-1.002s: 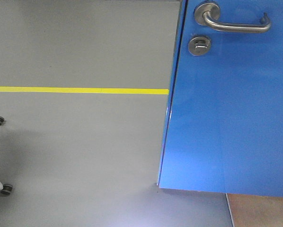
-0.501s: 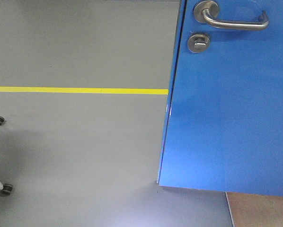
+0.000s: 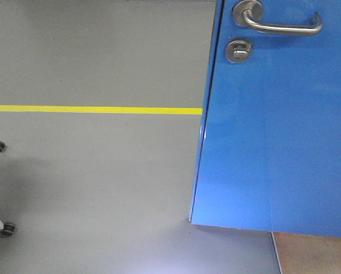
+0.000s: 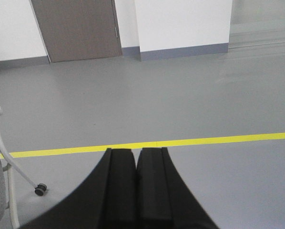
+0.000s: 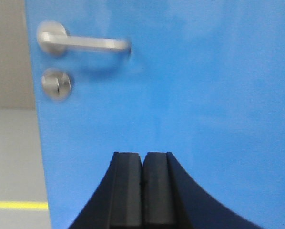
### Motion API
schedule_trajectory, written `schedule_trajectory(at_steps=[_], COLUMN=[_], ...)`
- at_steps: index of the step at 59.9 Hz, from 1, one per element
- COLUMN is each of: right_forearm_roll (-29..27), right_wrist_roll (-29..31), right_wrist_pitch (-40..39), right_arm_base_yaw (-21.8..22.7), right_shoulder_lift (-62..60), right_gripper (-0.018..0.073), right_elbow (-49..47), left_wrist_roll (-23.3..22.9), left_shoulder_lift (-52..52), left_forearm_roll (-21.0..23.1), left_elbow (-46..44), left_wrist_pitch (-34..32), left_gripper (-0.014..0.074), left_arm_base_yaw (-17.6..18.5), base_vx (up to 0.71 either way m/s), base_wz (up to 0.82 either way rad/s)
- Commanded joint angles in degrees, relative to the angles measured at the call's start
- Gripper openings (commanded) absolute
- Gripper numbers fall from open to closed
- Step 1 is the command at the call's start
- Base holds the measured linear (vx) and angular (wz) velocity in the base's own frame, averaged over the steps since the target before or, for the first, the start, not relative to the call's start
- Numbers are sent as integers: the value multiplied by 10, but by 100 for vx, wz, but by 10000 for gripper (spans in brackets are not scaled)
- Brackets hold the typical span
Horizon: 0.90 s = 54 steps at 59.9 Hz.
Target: Move to blue door and open it
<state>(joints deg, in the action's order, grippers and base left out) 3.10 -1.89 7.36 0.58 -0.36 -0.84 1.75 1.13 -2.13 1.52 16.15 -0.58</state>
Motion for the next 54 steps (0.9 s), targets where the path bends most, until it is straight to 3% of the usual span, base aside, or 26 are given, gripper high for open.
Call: schedule_trajectory(at_steps=[1, 6, 54], right_forearm_roll=[-19, -34, -36], right_wrist_roll=[-11, -17, -19], right_wrist_pitch=[-83, -31, -32], right_arm_base_yaw=[-2, -4, -3], right_shoulder_lift=[-12, -12, -12], right_gripper=[2, 2, 2], right_elbow=[38, 31, 37], left_wrist_roll=[-1, -1, -1], left_shoulder_lift=[4, 4, 4], left_forearm_roll=[5, 5, 5], left_elbow=[3, 3, 3], left_wrist_pitch=[-47, -48, -48], left_gripper=[70, 70, 70], left_arm_base_yaw=[4, 4, 4], base_vx=[0, 0, 0], base_wz=[0, 1, 0])
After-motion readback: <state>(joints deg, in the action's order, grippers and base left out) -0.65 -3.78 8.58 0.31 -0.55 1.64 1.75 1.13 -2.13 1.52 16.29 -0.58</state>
